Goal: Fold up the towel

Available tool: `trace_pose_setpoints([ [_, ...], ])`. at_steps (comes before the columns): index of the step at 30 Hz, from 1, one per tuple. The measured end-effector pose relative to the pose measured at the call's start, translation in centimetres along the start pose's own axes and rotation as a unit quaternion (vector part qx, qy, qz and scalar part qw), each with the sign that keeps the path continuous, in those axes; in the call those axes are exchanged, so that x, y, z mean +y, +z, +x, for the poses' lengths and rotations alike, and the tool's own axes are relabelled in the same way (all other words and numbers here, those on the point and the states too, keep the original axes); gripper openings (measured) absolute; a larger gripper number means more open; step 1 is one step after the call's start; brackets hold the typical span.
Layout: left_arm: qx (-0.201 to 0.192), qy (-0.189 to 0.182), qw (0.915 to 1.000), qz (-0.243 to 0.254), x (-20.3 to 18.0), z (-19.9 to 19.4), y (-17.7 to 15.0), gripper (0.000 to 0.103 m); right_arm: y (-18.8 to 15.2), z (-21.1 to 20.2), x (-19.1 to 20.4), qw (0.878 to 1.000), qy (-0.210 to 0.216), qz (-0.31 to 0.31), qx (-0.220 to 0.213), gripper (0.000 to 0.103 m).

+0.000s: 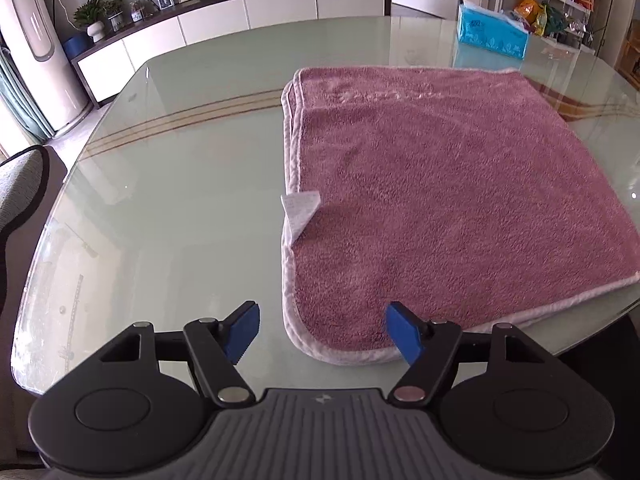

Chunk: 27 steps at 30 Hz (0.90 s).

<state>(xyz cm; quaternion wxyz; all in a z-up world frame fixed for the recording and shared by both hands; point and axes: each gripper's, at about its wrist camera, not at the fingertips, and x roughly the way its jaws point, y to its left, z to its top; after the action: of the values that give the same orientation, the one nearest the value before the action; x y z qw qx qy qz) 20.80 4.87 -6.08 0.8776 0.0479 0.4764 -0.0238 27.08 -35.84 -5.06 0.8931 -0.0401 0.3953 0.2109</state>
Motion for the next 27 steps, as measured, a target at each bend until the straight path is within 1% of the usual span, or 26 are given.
trace_pose_setpoints([
  [4,-0.005,-0.013,0.9999,-0.008,-0.1,-0.1,1.3,0.074,3.6,2.5,-1.5,1.0,-0.001,-0.005,0.004,0.053],
  [5,-0.005,-0.014,0.9998,-0.009,-0.2,0.0,1.6,0.074,4.2,3.0,-1.8,1.0,0.002,-0.002,0.006,0.052],
  [9,-0.001,-0.017,0.9998,-0.008,-0.7,0.6,3.1,0.074,8.5,6.7,-4.2,1.0,0.0,0.024,0.003,0.052],
  [15,0.01,-0.023,0.9997,-0.008,-0.8,2.4,6.0,0.074,12.0,10.9,-7.2,0.998,-0.003,0.056,0.007,0.052],
  [18,0.014,-0.038,0.999,-0.019,-0.4,3.3,7.5,0.074,13.7,13.3,-8.9,0.997,-0.004,0.074,0.012,0.052],
  [21,0.021,-0.05,0.9983,-0.022,-0.4,4.3,8.8,0.074,14.6,15.1,-10.0,0.996,-0.009,0.084,0.016,0.052],
  [24,0.027,-0.052,0.9982,-0.012,-0.8,5.4,9.8,0.074,15.2,16.7,-11.2,0.995,-0.009,0.092,0.024,0.052],
  [26,0.03,-0.054,0.998,-0.007,-1.1,5.9,10.2,0.074,15.3,17.4,-11.5,0.995,-0.004,0.096,0.031,0.046],
  [27,0.032,-0.056,0.9979,-0.005,-1.1,6.1,10.4,0.074,15.2,18.1,-11.9,0.994,0.007,0.1,0.041,0.039],
])
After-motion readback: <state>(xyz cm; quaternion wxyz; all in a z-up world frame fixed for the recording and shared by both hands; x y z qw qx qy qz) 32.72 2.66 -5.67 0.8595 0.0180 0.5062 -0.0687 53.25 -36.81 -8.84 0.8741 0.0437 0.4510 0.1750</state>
